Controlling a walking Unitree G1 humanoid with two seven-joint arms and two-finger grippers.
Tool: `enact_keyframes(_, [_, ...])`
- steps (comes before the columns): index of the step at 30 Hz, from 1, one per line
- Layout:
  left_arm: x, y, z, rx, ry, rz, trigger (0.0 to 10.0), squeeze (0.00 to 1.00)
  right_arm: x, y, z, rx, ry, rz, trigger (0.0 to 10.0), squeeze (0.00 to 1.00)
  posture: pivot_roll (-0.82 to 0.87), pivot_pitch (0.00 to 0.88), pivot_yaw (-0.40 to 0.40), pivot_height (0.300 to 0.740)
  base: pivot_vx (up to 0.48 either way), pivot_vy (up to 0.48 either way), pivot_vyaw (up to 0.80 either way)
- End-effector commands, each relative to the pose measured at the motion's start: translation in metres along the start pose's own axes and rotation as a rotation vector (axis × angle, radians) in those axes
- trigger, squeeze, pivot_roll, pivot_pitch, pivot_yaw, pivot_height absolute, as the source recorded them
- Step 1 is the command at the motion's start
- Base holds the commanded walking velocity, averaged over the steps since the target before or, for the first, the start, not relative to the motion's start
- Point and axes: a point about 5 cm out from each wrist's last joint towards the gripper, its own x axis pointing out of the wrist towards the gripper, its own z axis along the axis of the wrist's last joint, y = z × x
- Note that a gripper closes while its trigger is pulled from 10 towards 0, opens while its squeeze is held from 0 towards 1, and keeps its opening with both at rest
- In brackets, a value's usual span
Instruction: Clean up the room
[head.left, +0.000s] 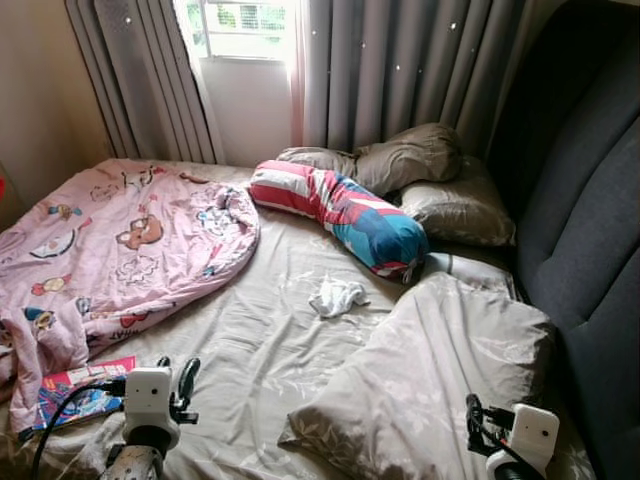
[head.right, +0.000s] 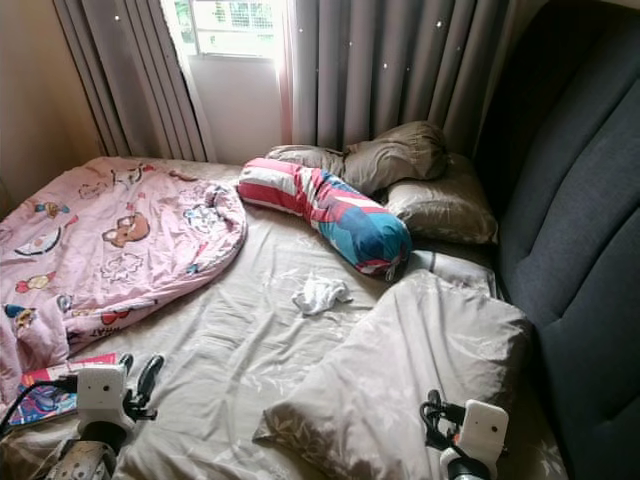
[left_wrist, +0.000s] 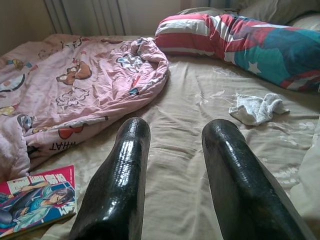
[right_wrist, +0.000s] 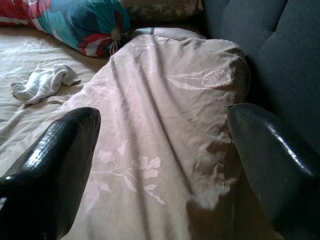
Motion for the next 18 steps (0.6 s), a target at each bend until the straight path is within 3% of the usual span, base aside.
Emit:
enact_keyframes(1, [-0.001,0.004,0.000,-0.001,0.007,0.008,10.0,0.00,0.001,0.000,-0.001,-0.001,0.008,0.002,10.0,0.00,0.01,0.000,-0.036,0.681,0.000,0.000,0.00])
enact_keyframes(7, [-0.001,0.004,0.001,0.001,0.005,0.004,10.0,0.00,0.002,0.000,-0.004,-0.012,0.042,0.001,10.0,0.00,0.01,0.000,-0.036,0.681,0.000,0.000,0.00])
enact_keyframes(14, [-0.001,0.008,0.003,0.008,0.008,-0.015,10.0,0.00,0.001,0.005,-0.008,-0.002,0.058,0.018,10.0,0.00,0.02,0.000,-0.026,0.641,0.000,0.000,0.00])
enact_keyframes(18, [-0.002,0.016,0.005,0.014,0.009,-0.004,10.0,0.00,0.001,0.009,-0.003,0.006,0.013,0.040,10.0,0.00,0.01,0.000,-0.020,0.631,0.000,0.000,0.00])
